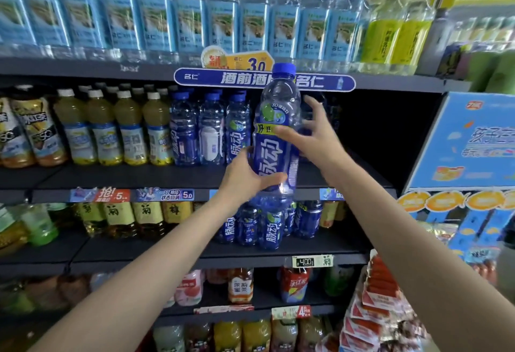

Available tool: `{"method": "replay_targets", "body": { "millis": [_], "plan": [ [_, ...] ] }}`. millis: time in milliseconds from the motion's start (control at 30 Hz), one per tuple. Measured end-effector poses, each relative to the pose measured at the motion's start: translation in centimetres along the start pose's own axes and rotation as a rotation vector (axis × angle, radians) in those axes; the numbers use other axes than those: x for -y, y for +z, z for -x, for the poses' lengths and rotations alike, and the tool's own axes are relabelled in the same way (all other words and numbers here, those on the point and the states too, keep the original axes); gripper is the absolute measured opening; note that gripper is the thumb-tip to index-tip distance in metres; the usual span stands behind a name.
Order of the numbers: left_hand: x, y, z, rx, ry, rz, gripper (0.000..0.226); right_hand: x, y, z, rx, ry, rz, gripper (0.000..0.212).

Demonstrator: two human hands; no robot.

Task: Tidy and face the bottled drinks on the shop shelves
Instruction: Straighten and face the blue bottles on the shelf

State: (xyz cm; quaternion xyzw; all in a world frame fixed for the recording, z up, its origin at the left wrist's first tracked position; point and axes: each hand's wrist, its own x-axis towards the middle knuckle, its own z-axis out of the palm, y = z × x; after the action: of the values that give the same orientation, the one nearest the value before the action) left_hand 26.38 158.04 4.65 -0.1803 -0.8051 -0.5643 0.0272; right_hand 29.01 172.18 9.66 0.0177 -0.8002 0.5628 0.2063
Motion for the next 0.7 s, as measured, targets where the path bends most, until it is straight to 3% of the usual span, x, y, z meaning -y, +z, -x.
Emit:
{"method": "replay_targets", "body": {
  "millis": [100,167,233,300,433,500,567,633,700],
  "plan": [
    [-0.6,0.9,0.3,-0.151,0.061,-0.279,0.083,0.1,2.5,0.6,-0.066,-0.095,0.22,0.126],
    [-0.5,1.0,0.4,-0.189,0.124,-0.366,0.089,-0.3,3.1,0.8,-0.195,-0.106,0.199,0.126],
    [-0.5,0.2,0.3,-0.154,0.169,-0.341,0.095,-0.6,2.6,0.3,-0.222,-0.078,0.063,0.125],
    [-1.1,-1.6,0.1,-0.01,0.116,-0.19,0.088,-0.8,1.6,-0.1,-0.204,-0.048,-0.037,0.124],
    [-0.9,-4.2,0.0,0.425,-0.217,0.278,0.068,-0.9,0.1,-0.2,-0.117,-0.031,-0.296,0.103],
    [-0.6,-3.8,0.2,0.477,-0.241,0.408,0.053,-0.8,-0.5,-0.3,-0.078,-0.021,-0.41,0.092],
    [-0.6,-2.9,0.2,0.372,-0.148,0.387,0.043,-0.4,-1.2,-0.3,-0.012,-0.052,-0.441,0.075],
    [-0.7,-2.5,-0.1,0.181,0.007,0.232,0.059,0.1,-1.3,-0.3,0.022,-0.05,-0.422,0.061],
    [-0.6,-2.6,-0.5,-0.057,0.218,-0.069,0.082,0.1,-0.9,-0.2,-0.029,0.037,-0.483,0.061]
  ]
}}
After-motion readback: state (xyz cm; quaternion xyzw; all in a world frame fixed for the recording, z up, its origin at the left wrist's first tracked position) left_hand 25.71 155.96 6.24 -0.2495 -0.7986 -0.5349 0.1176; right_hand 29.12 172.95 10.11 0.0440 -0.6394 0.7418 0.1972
